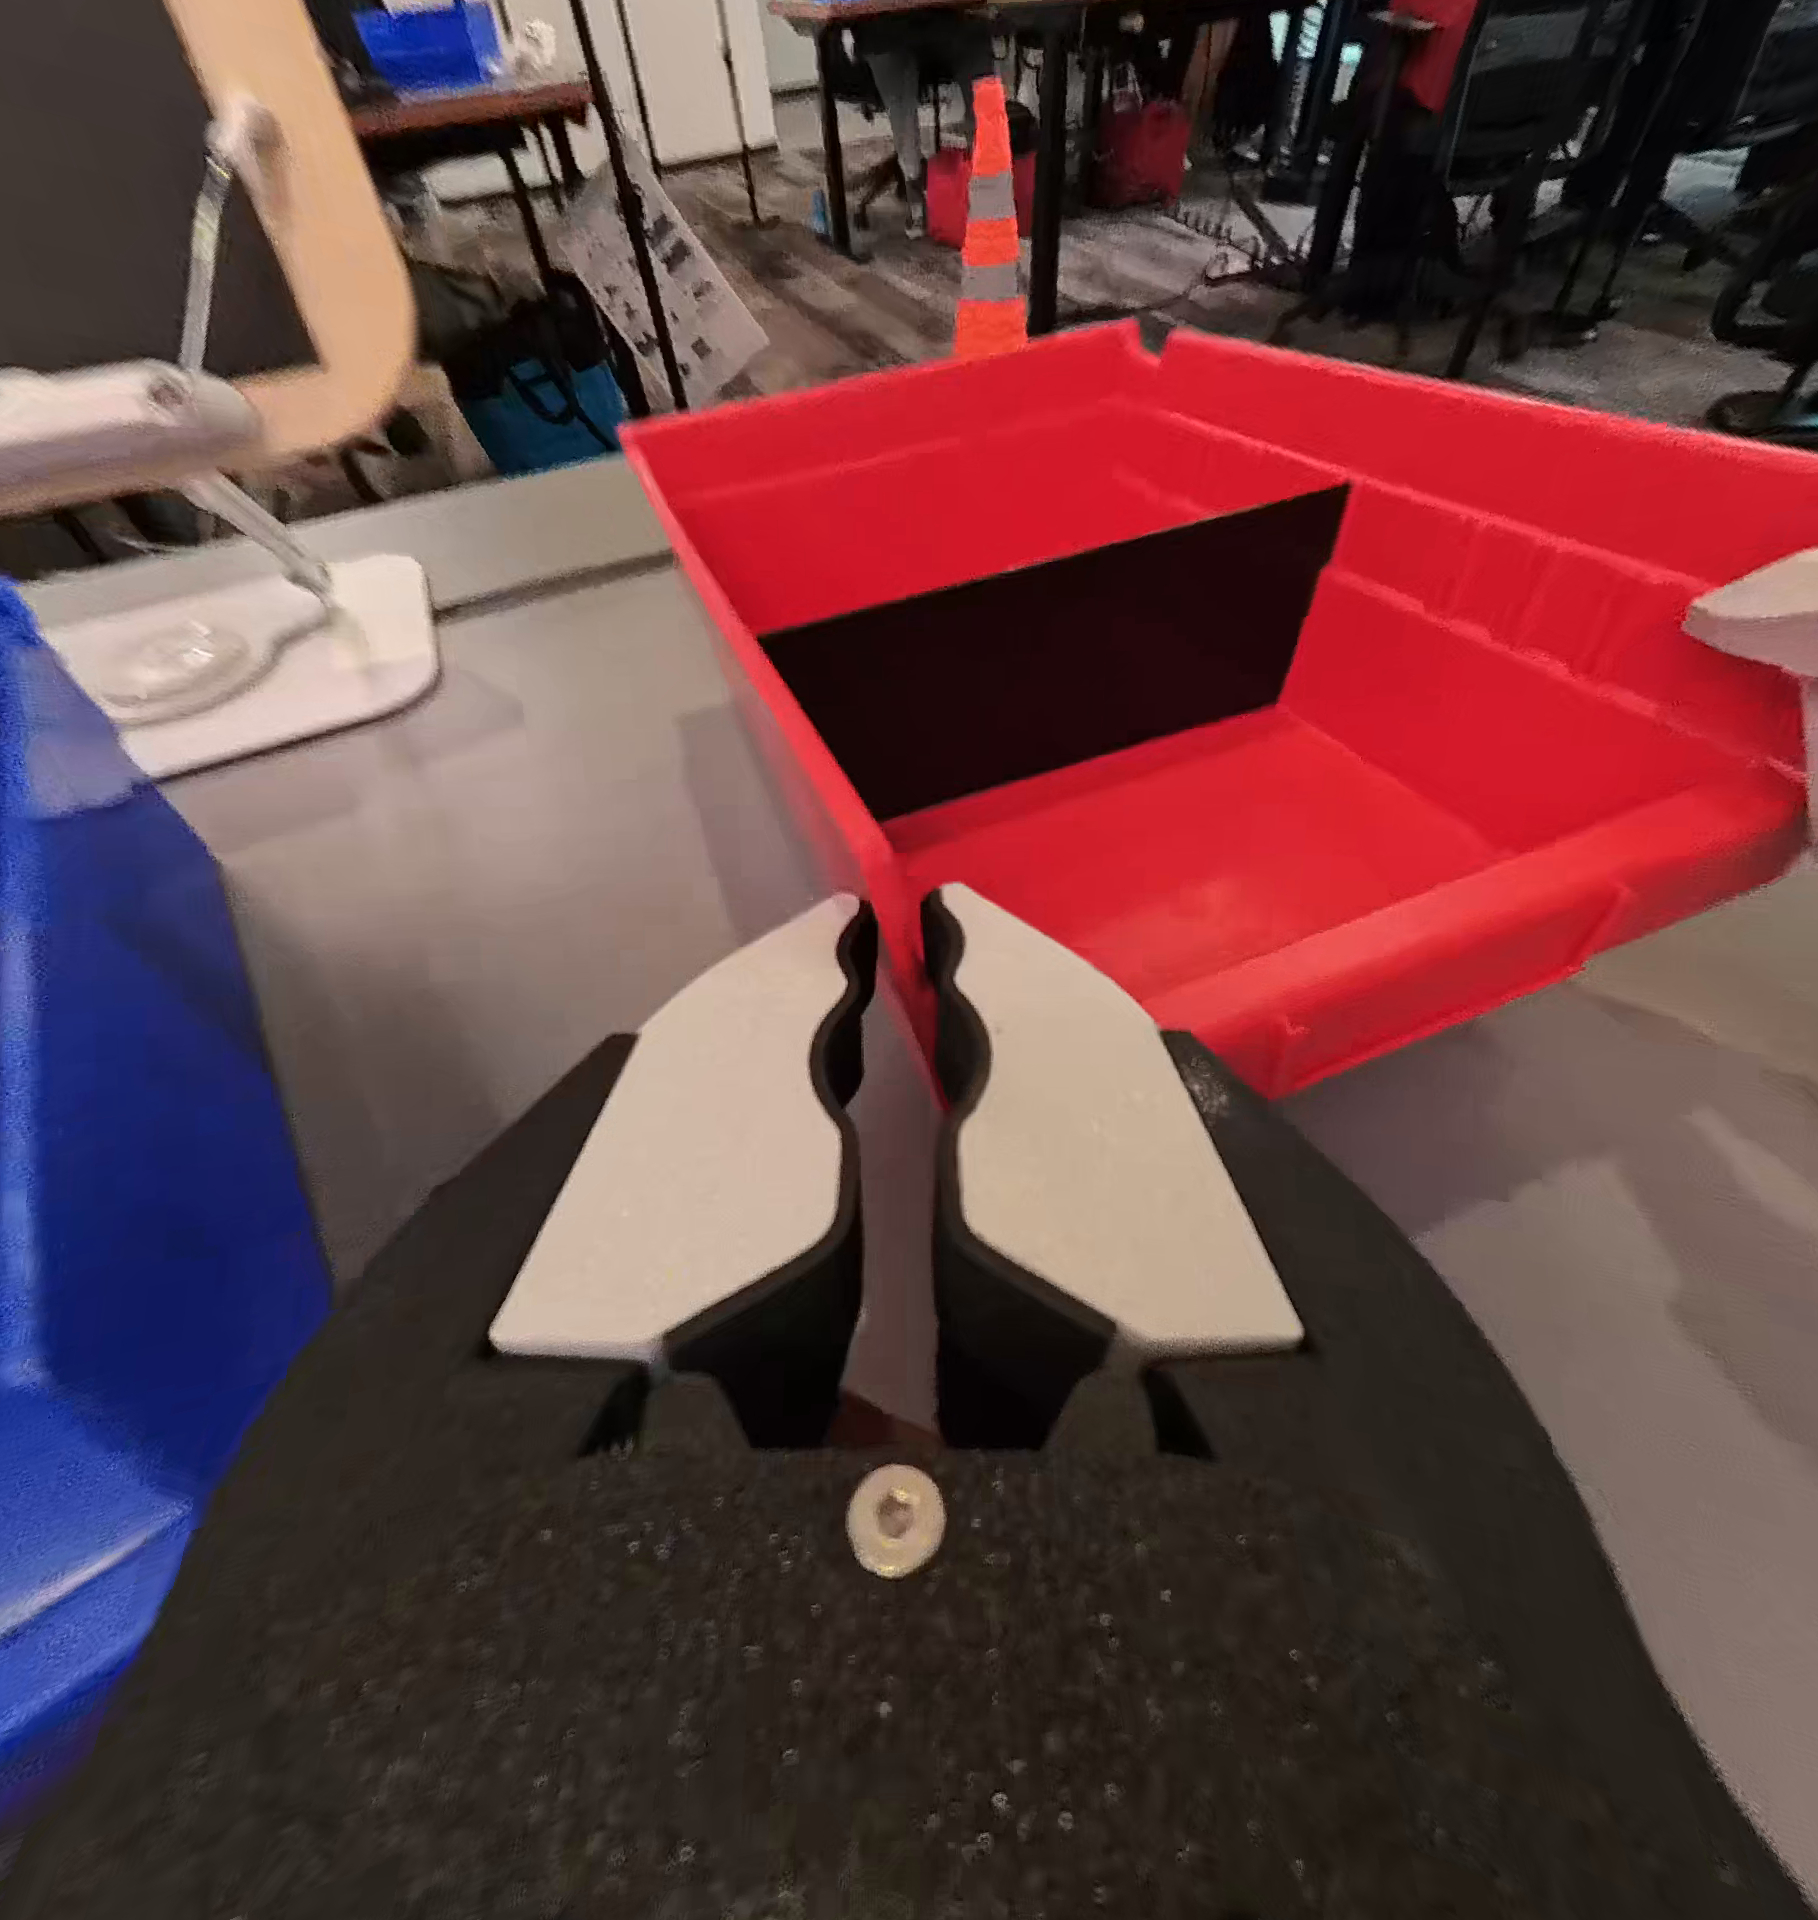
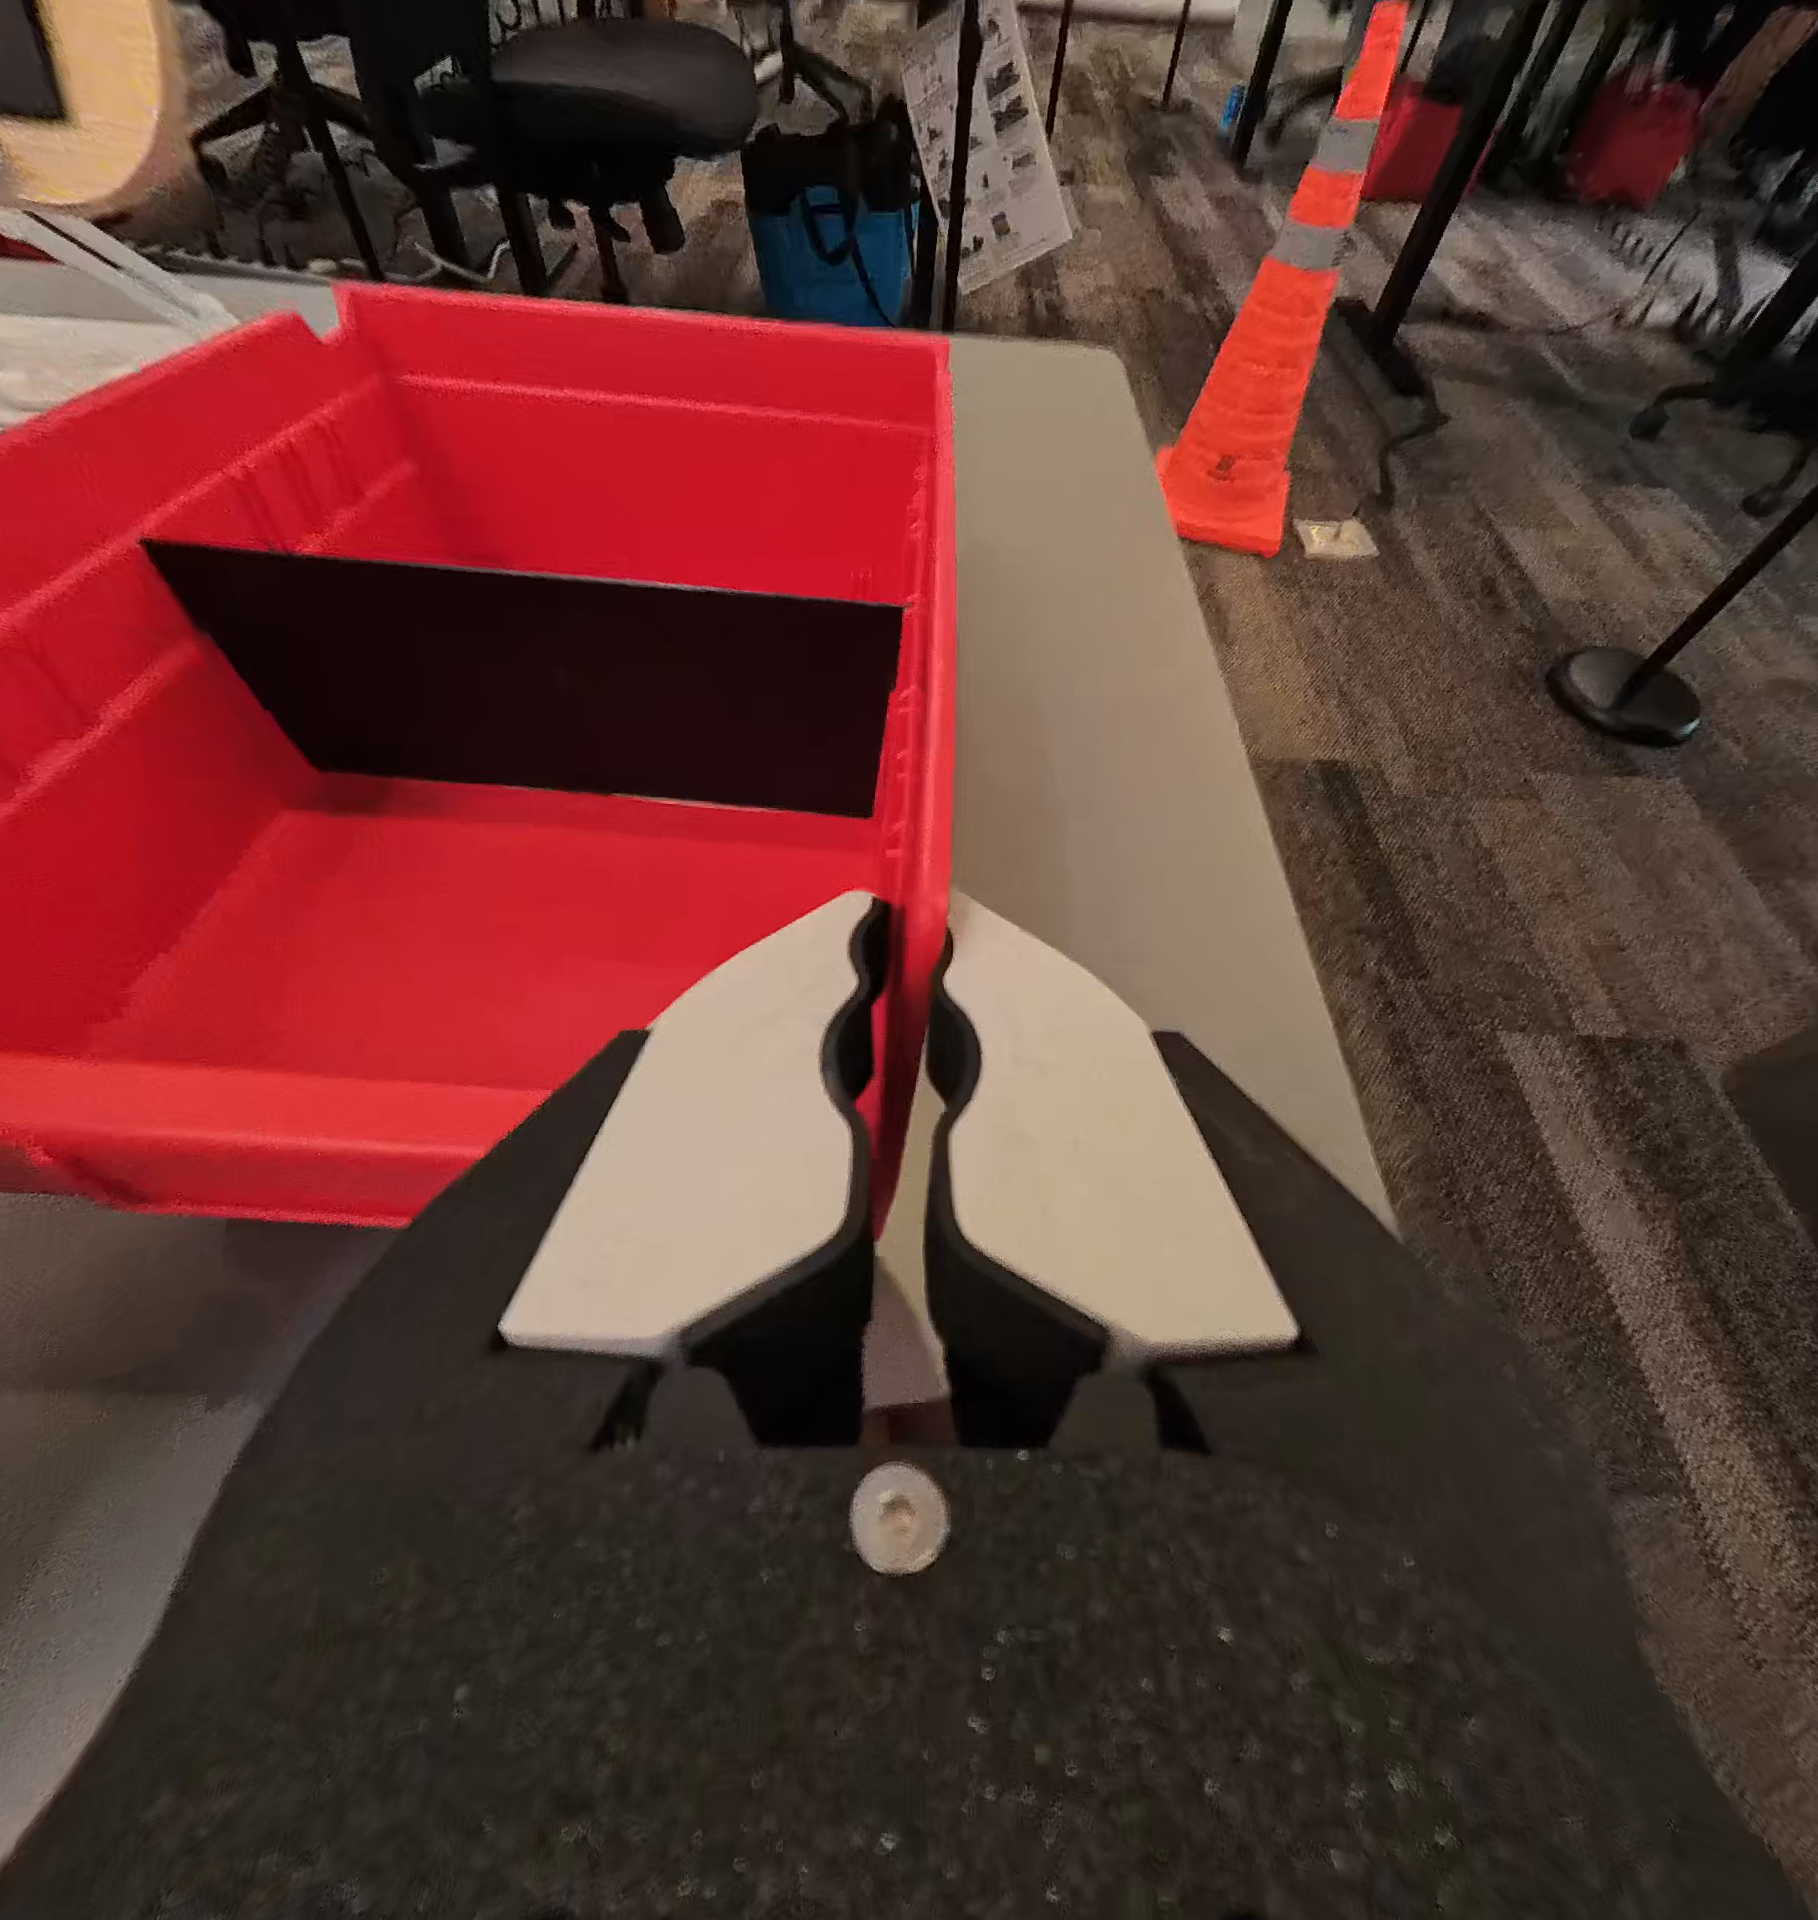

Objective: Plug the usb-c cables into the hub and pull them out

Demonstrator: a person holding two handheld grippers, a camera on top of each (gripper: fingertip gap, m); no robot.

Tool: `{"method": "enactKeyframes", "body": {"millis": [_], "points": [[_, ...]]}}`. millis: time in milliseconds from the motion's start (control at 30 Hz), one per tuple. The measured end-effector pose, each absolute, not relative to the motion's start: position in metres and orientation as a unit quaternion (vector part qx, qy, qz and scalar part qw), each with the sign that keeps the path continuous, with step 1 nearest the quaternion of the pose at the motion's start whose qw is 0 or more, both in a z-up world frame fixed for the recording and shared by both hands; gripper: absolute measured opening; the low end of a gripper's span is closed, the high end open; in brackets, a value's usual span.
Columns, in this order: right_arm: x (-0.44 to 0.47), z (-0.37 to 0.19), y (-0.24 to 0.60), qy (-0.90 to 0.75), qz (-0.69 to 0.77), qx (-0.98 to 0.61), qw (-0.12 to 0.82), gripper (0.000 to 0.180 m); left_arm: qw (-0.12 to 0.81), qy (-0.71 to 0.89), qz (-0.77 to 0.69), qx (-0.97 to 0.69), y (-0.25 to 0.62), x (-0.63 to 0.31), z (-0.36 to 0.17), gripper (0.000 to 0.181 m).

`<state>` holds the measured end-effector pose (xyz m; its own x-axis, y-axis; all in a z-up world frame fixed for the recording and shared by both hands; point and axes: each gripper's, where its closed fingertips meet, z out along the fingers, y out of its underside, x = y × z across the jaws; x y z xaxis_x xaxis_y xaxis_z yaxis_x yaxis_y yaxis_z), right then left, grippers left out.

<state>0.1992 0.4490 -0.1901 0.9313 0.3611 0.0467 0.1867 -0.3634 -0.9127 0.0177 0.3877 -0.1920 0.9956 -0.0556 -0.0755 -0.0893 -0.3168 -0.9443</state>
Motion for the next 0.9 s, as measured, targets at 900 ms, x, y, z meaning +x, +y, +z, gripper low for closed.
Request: {"method": "enactKeyframes", "body": {"millis": [900], "points": [[-0.017,-0.105,0.334,-0.427,0.218,-0.715,0.509,0.034,0.617,0.006,0.071,-0.783,0.204,-0.263,-0.155,0.034]]}}
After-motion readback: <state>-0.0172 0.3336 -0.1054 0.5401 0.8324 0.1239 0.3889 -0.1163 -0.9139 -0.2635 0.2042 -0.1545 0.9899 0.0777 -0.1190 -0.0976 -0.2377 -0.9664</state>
